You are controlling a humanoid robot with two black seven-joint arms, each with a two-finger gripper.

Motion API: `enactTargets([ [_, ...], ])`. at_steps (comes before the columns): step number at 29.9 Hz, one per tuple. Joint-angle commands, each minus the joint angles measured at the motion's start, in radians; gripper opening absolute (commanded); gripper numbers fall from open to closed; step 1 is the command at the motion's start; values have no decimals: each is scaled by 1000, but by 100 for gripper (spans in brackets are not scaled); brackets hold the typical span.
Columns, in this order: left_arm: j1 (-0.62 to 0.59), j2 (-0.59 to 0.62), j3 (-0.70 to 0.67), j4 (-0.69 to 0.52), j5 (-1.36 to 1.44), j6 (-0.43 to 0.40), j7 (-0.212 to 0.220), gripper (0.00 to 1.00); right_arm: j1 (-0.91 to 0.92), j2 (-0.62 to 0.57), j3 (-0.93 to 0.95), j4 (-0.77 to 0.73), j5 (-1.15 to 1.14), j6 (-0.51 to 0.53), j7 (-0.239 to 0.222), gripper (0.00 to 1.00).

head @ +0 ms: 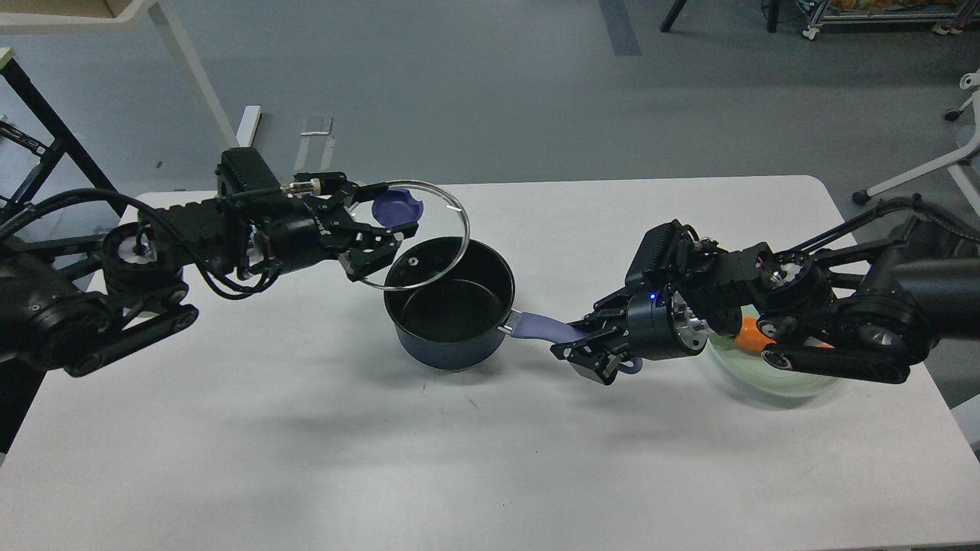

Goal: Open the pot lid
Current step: 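Lift the glass lid off the pan with the left gripper, then lower the lid onto the table beside the pan, left gripper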

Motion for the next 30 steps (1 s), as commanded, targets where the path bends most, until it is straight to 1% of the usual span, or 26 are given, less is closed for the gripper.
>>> enactTargets([
  [1, 55, 117, 16, -8, -1, 31, -44, 41, -2, -4, -1, -1, 0, 0, 1, 17],
  [5, 143, 209, 45, -8, -1, 100, -71, 41, -5, -5, 0, -3, 0, 0, 1, 17],
  [8, 213, 256, 70, -1, -3, 164, -94, 41, -5, -5, -1, -3, 0, 0, 1, 17],
  [11, 284, 293, 81, 5, -6, 236, -96, 41, -5, -5, 0, -3, 0, 0, 1, 17],
  [14, 368, 304, 82, 5, -26, 236, -94, 41, -7, -5, 0, -3, 0, 0, 1, 17],
  [16, 398, 299, 82, 9, -55, 236, -88, 42, -5, -5, 0, -3, 0, 0, 1, 17],
  [18, 402, 298, 82, 22, -73, 236, -84, 42, -2, -5, 0, -3, 0, 0, 1, 17],
  [20, 404, 290, 82, 64, -76, 236, -85, 42, -2, -5, 0, -3, 0, 0, 1, 17],
  [25, 402, 204, 85, 218, -79, 236, -105, 42, -5, -1, 0, -1, 0, 0, 1, 17],
  [27, 402, 186, 85, 247, -79, 236, -120, 42, -5, -1, 0, -1, 0, 0, 1, 17],
  [28, 402, 183, 85, 249, -79, 236, -120, 43, -5, -1, 0, -1, 0, 0, 1, 17],
  [29, 401, 181, 85, 249, -79, 236, -120, 45, -5, -2, 0, -1, 0, 0, 1, 17],
  [30, 401, 181, 85, 249, -79, 236, -120, 50, -5, -4, 0, -1, 2, 0, 1, 17],
])
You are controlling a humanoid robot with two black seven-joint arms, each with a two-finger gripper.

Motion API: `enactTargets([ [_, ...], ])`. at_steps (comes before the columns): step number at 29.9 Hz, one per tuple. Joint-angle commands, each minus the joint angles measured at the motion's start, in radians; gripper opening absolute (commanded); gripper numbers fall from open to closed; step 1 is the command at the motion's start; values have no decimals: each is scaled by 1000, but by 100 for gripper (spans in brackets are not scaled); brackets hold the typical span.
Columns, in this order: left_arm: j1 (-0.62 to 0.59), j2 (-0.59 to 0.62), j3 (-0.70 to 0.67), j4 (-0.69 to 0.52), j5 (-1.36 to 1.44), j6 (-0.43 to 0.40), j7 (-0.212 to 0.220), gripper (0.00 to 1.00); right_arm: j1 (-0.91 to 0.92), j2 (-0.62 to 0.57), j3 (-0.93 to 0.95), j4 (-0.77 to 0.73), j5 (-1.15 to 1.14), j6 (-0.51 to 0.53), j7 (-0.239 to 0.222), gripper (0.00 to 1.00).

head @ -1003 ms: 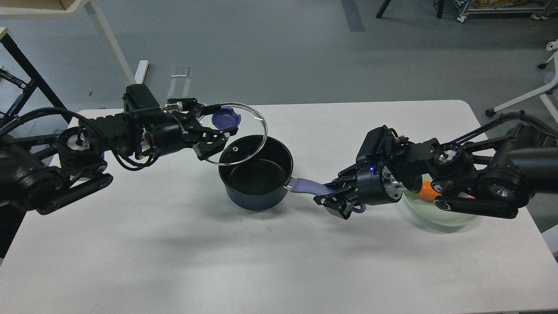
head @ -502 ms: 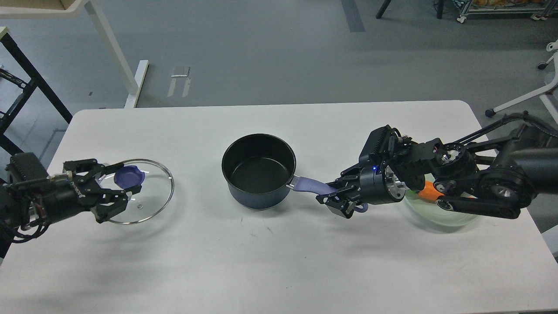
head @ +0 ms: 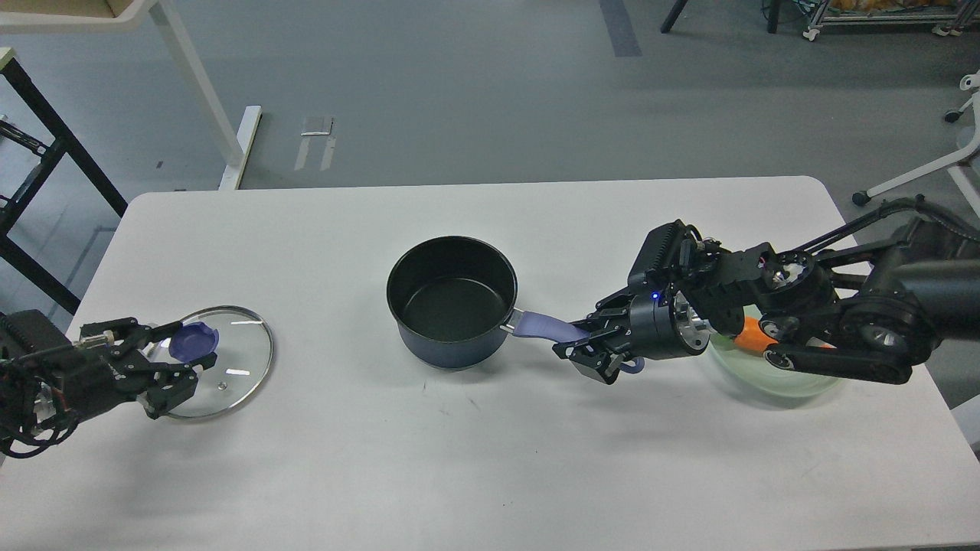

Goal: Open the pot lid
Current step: 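Lower the lid onto the table beside the pan, left gripper, then release the lid and the pan handle, withdraw both grippers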

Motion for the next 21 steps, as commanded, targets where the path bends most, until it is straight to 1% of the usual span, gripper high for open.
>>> enactTargets([
  [1, -3, -8, -1, 10, 0, -2, -4, 58, 0, -3, 0, 0, 1, 0, 0, 17],
  [3, -7, -8, -1, 10, 0, -2, -4, 75, 0, -4, 0, 0, 1, 0, 0, 17],
  [6, -16, -8, -5, 10, -3, -2, -4, 80, -2, -4, 0, 0, 1, 0, 0, 18],
  [8, -30, -8, -5, 10, -29, -2, -4, 85, -2, -3, 1, 0, 1, 0, 0, 20],
  [9, -42, -8, -5, 10, -56, -2, -4, 87, -2, -3, 5, 0, 1, -1, 0, 25],
  [10, -56, -8, -4, 10, -84, -2, -4, 89, 0, -4, 9, 0, 3, -3, 0, 33],
  [13, -89, -8, -2, 8, -182, -2, -4, 94, -2, -6, 20, 2, 21, -11, 0, 70],
  [15, -104, -8, -4, 8, -236, -2, -4, 95, 0, -7, 26, 2, 64, -11, 0, 94],
  [16, -121, -8, -5, 8, -266, -2, -4, 95, 0, -10, 29, 2, 92, -9, 0, 97],
  [18, -173, -7, -4, 8, -334, -4, -4, 96, 6, -13, 31, 5, 129, -9, 2, 98],
  [21, -259, -10, -8, 8, -459, -119, -4, 97, 17, -29, 52, 3, 139, -9, 3, 98],
])
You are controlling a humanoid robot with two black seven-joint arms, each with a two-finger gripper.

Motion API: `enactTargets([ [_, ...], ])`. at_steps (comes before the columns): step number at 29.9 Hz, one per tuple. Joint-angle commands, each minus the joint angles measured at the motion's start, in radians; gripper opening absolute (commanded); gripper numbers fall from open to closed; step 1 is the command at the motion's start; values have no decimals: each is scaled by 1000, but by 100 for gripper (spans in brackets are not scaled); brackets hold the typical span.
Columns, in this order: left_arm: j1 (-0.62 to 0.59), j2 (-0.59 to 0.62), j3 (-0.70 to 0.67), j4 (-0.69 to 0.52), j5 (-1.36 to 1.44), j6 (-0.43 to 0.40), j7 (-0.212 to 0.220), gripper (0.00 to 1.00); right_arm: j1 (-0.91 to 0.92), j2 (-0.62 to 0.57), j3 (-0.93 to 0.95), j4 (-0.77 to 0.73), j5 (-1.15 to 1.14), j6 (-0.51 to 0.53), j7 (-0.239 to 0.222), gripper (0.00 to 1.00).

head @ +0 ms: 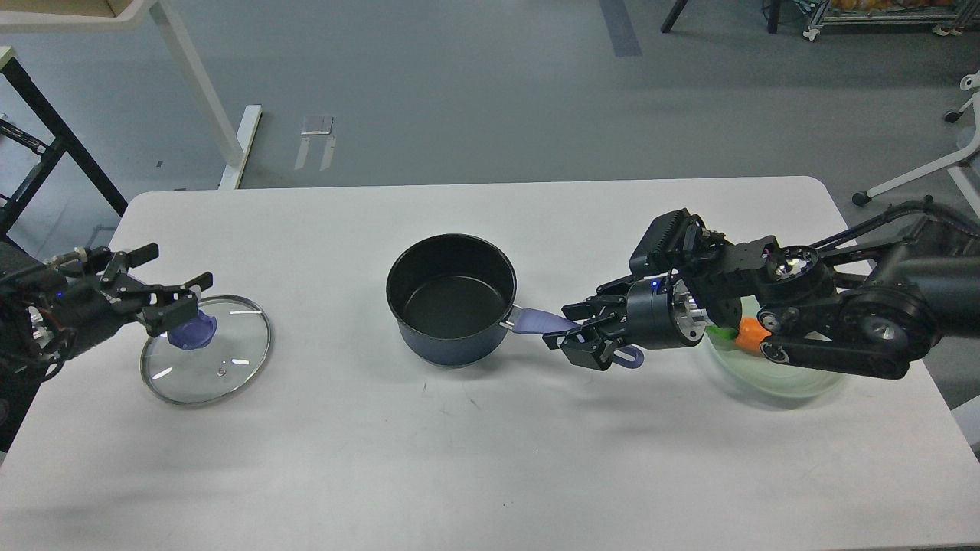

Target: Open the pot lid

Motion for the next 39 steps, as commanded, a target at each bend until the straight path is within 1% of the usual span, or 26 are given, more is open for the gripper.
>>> enactTargets([
  [1, -85, -4, -11, 0, -151, -117, 0, 97, 12, -27, 38, -1, 16, 2, 2, 98],
  [4, -153, -4, -14, 0, -329, -206, 0, 98, 15, -74, 122, -6, 34, 5, 3, 99],
  [6, -193, -7, -14, 0, -451, -250, 0, 99, 12, -109, 179, -7, 78, 5, 3, 99],
  [9, -224, -39, -16, 0, -608, -298, 0, 99, -14, -204, 297, -3, 146, -3, 3, 99],
  [12, -246, -97, -22, 0, -738, -343, 0, 99, -95, -263, 455, 5, 218, -3, 5, 99],
  [14, -247, -128, -35, 1, -820, -356, 0, 99, -151, -287, 568, -13, 278, -7, 3, 99],
  [16, -246, -165, -84, 5, -927, -361, 0, 99, -209, -313, 694, -44, 364, -7, 3, 99],
  [19, -238, -203, -138, 21, -1055, -363, 0, 99, -272, -336, 800, -58, 482, -7, 3, 99],
  [21, -234, -246, -157, 58, -1174, -367, 0, 99, -321, -344, 871, -71, 606, -9, 3, 100],
  [22, -234, -284, -158, 89, -1241, -385, 0, 99, -342, -344, 906, -85, 688, -9, 3, 100],
  [28, -230, -421, -170, 279, -1478, -525, 0, 99, -376, -329, 937, -116, 960, -10, 3, 100],
  [30, -230, -453, -178, 323, -1544, -562, 0, 99, -389, -327, 937, -116, 1043, -15, 3, 99],
  [34, -208, -482, -181, 347, -1619, -597, 0, 99, -419, -318, 938, -160, 1270, -12, 5, 99],
  [37, -185, -498, -216, 347, -1642, -616, 0, 99, -431, -281, 941, -234, 1411, -3, 8, 99],
  [39, -163, -508, -249, 345, -1642, -636, 0, 99, -453, -249, 957, -278, 1458, 16, 31, 99],
])
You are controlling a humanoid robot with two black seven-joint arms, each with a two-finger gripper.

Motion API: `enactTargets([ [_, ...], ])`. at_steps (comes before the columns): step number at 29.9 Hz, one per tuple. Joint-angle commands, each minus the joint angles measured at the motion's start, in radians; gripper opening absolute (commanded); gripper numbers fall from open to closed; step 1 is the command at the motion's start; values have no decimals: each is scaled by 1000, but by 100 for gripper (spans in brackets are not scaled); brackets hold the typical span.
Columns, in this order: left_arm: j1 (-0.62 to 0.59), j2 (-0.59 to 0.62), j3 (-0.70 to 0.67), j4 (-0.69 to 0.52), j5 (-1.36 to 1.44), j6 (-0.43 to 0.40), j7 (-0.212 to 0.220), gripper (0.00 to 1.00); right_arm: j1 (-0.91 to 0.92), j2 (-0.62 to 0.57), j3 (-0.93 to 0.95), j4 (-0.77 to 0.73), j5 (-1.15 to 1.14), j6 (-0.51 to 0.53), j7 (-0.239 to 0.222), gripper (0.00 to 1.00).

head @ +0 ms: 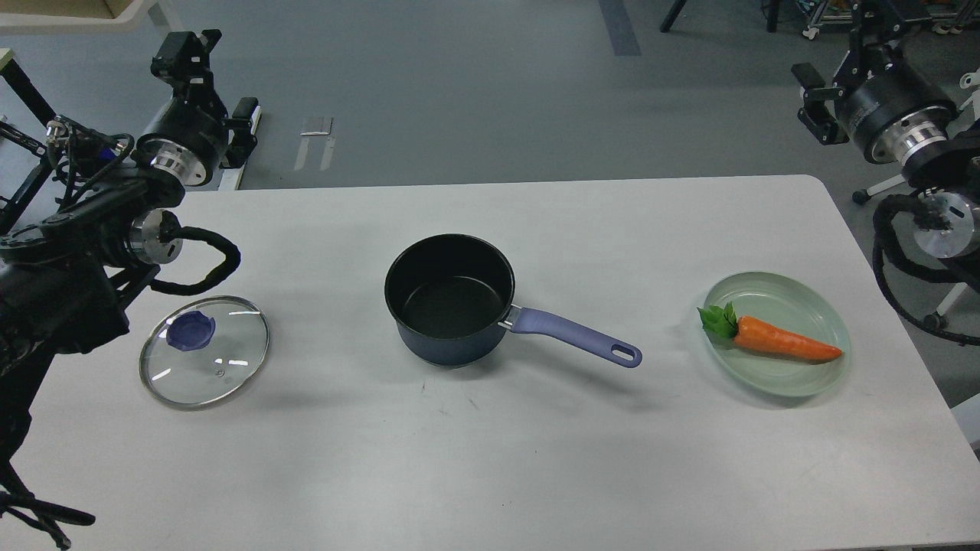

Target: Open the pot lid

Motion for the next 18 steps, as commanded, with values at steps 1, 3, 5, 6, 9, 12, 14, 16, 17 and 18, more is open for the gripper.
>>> enactTargets([
  [1, 34, -18, -53, -3, -6, -33, 0, 99, -39, 51, 32, -79, 96, 37, 38, 99],
  [3, 51, -18, -76, -12, -6, -49, 0, 99, -80, 89, 89, -131, 115, 82, 72, 99],
  [5, 63, -13, -93, -32, -6, -66, 0, 99, -128, 155, 182, -185, 121, 128, 75, 99],
  [6, 65, -10, -98, -40, -6, -69, 0, 100, -149, 182, 225, -205, 121, 143, 73, 99],
  [9, 65, -4, -101, -47, -9, -69, 0, 100, -197, 264, 330, -270, 121, 197, 66, 99],
  [12, 74, -6, -99, -41, -20, -63, 0, 100, -200, 318, 361, -305, 122, 252, 55, 99],
  [14, 89, -6, -99, -38, -21, -66, 0, 100, -200, 342, 364, -320, 131, 254, 55, 99],
  [16, 102, -6, -102, -38, -23, -69, 0, 100, -200, 350, 367, -333, 150, 261, 54, 99],
  [17, 105, -6, -105, -38, -23, -70, 0, 100, -202, 350, 367, -333, 158, 267, 50, 99],
  [18, 109, -6, -114, -38, -24, -70, 0, 100, -206, 350, 365, -333, 159, 281, 43, 99],
])
